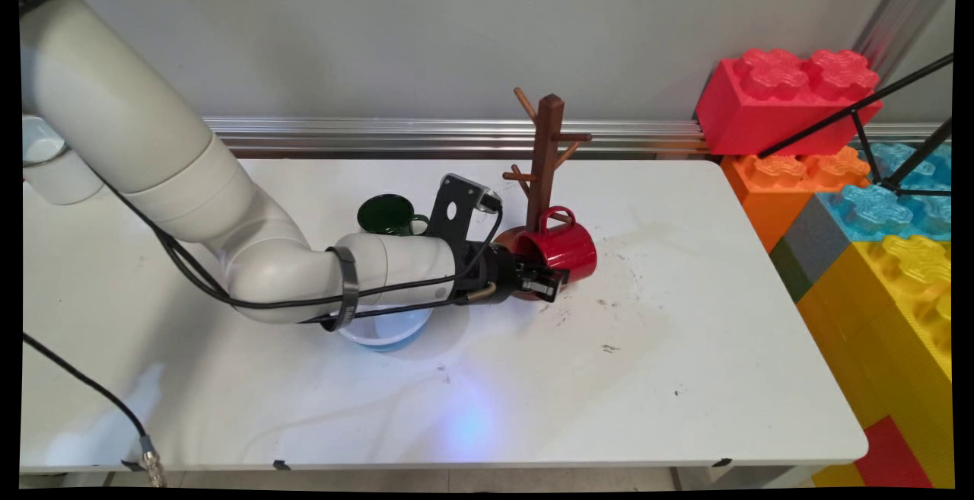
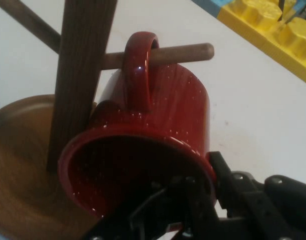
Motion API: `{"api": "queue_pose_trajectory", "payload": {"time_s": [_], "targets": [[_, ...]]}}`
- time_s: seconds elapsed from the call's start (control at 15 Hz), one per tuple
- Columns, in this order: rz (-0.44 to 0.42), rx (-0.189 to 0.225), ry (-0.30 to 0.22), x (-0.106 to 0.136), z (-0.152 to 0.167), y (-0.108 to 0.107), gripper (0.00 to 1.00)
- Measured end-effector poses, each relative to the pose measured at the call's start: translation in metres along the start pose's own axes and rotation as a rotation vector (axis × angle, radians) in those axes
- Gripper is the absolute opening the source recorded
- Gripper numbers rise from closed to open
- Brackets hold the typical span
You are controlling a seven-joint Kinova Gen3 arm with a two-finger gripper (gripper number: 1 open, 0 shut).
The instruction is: Place the picked object on the table
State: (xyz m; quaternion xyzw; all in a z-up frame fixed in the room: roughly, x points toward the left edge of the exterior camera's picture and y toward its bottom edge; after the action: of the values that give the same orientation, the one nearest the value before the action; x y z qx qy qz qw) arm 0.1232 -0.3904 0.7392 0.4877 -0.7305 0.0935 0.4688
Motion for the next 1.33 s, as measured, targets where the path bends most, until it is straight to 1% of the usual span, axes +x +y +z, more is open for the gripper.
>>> {"api": "queue_pose_trajectory", "payload": {"time_s": [0.33,0.73,1.07,1.33], "targets": [[-0.008,-0.013,0.009,0.003,-0.006,0.001,0.0],[-0.019,-0.037,0.019,0.007,-0.013,0.007,0.0],[-0.034,-0.072,0.014,0.009,-0.024,0.023,0.0],[-0.045,-0.106,0.014,0.013,-0.033,0.04,0.0]]}}
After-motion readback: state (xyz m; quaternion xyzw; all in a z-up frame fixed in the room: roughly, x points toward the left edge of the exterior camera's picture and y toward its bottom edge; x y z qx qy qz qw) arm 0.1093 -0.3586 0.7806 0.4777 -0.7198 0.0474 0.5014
